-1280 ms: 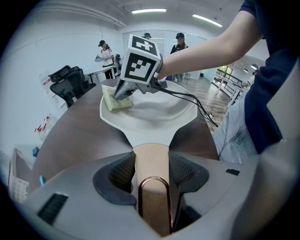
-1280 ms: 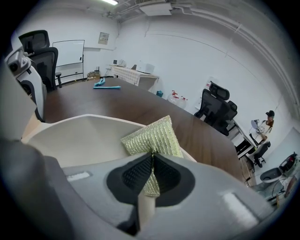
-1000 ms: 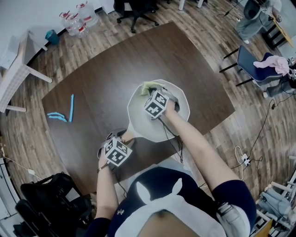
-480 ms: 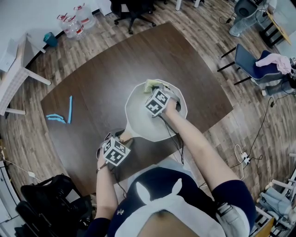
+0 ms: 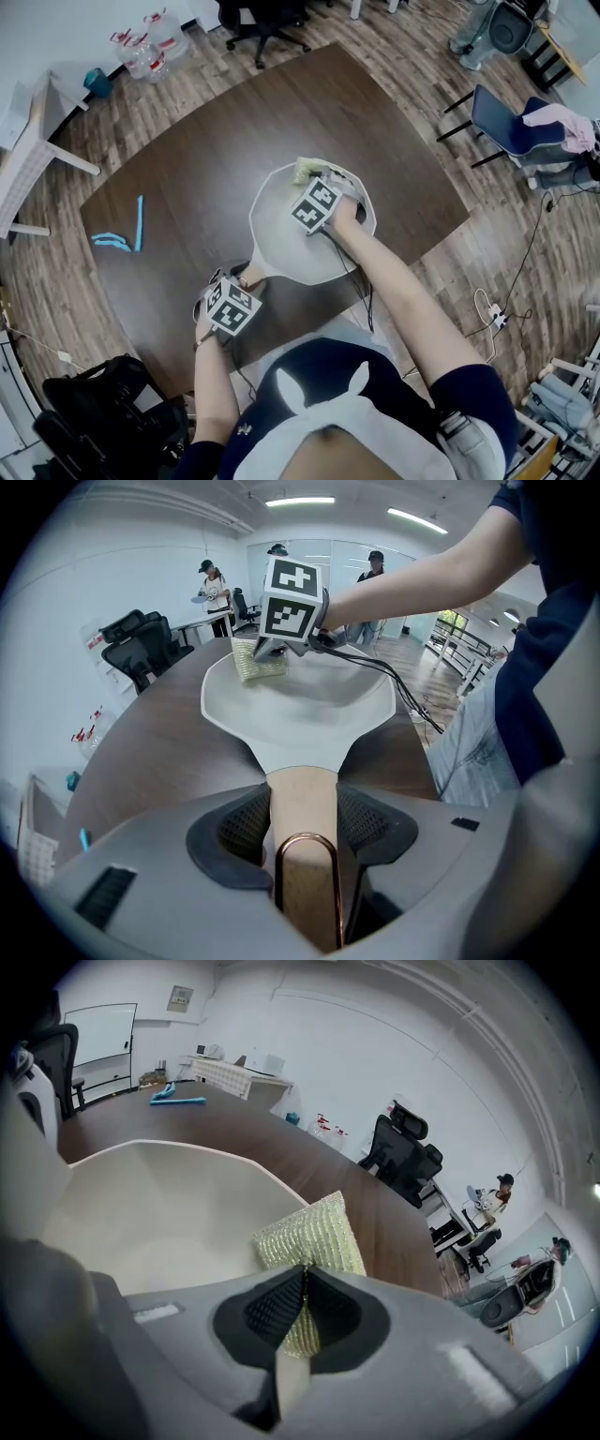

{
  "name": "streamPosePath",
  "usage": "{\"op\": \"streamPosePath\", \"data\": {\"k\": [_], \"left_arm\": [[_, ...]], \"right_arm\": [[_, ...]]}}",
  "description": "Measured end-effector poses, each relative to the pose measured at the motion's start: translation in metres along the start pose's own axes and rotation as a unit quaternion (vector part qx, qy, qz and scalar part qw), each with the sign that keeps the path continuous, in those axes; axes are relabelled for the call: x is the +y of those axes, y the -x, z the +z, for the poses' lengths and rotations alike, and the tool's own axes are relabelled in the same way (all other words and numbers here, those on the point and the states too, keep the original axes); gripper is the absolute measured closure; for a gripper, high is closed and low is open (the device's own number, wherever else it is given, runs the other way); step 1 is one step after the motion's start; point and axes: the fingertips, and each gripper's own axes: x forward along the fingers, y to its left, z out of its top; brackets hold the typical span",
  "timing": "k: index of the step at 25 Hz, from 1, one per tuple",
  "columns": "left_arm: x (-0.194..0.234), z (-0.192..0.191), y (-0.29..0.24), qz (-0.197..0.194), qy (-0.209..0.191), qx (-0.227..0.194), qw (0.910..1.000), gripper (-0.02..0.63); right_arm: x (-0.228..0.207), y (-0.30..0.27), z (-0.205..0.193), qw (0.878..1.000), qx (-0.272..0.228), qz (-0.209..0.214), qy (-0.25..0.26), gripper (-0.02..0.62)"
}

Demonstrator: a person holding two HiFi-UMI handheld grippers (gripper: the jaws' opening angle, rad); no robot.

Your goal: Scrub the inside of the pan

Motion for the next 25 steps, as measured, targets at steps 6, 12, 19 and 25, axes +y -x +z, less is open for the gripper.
{"op": "streamPosePath", "data": {"k": [6, 12, 19, 25], "left_arm": [[0.0, 0.0, -0.002, 0.005, 0.003, -0.001, 1.0, 0.383], [0.001, 0.0, -0.001, 0.006, 0.004, -0.005, 1.0, 0.384], [0.0, -0.002, 0.0, 0.005, 0.006, -0.01, 0.9999, 0.383], [0.001, -0.002, 0.001, 0.007, 0.008, -0.013, 0.9999, 0.384]], "right_arm": [[-0.002, -0.001, -0.009, 0.999, 0.023, -0.011, 0.021, 0.584], [-0.004, 0.001, -0.018, 0.998, 0.047, -0.01, 0.027, 0.584], [-0.002, 0.003, -0.029, 0.996, 0.077, -0.011, 0.048, 0.584], [-0.004, 0.008, -0.039, 0.994, 0.098, -0.011, 0.057, 0.584]]}}
